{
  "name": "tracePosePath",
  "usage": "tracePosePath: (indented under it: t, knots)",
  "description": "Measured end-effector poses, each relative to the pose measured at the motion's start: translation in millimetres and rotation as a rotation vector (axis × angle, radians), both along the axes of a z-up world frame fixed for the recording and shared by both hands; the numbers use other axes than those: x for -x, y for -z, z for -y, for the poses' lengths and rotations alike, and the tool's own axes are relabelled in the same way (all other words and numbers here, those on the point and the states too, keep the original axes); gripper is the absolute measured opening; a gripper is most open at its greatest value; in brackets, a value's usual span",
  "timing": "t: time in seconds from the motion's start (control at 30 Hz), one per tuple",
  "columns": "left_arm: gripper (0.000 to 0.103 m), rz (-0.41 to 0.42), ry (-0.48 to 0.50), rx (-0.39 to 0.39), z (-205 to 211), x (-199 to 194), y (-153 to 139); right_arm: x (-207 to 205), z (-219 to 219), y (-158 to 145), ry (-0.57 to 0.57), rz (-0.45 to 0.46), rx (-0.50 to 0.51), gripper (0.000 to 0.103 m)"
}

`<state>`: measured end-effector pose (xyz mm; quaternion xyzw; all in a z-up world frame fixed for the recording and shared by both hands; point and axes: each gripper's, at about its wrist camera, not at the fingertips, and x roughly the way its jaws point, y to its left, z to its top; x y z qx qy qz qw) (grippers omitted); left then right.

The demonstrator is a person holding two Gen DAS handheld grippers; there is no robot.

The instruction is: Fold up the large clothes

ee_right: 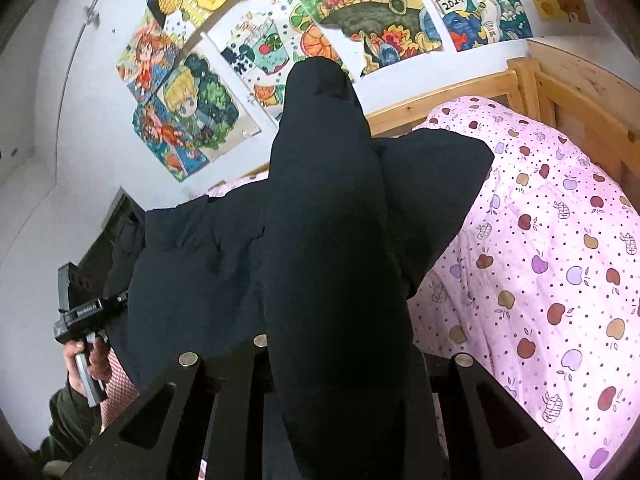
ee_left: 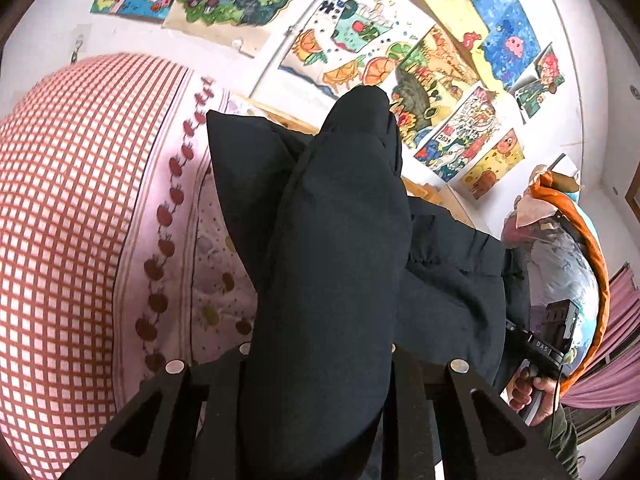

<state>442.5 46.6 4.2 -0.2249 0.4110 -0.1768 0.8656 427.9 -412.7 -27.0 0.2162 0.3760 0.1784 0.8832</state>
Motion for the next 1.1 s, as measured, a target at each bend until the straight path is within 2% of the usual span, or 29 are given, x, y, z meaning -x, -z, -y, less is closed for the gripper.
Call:
tracePosePath:
  t: [0.2,0.47,0.53,0.73,0.9,0.97,1.1]
  knots:
    - [0.021,-0.072,-0.009,-0.006,-1.5,-10.7,26.7,-10.0,-5.6,22.5,0.023,-0.048,0.032,0.018]
    - [0.022,-0.084,0.004,-0.062,-3.6,-25.1,45.7,-29.3,-11.6,42.4,0.04,-0.066,0.068,0.018]
    - [0.024,-0.074,0.011,-0.095,-1.7,-27.0,48.7,-32.9,-11.3,47.9,0.038,-0.068,0.078,0.019]
    - [0.038,-0.038,0.007,-0.233,11.2,-34.6,53.9,-40.5,-8.3,60.3,0.023,-0.059,0.108,0.027]
    - [0.049,-0.014,-0.023,-0.272,12.7,-37.7,57.9,-40.3,-0.2,68.2,0.012,-0.053,0.1,0.033]
    - [0.059,-0.006,-0.032,-0.288,12.5,-38.1,60.1,-38.9,2.4,71.7,0.022,-0.046,0.103,0.038]
    - [0.066,-0.007,-0.037,-0.281,10.4,-39.0,62.0,-40.1,2.1,74.4,0.027,-0.053,0.133,0.047]
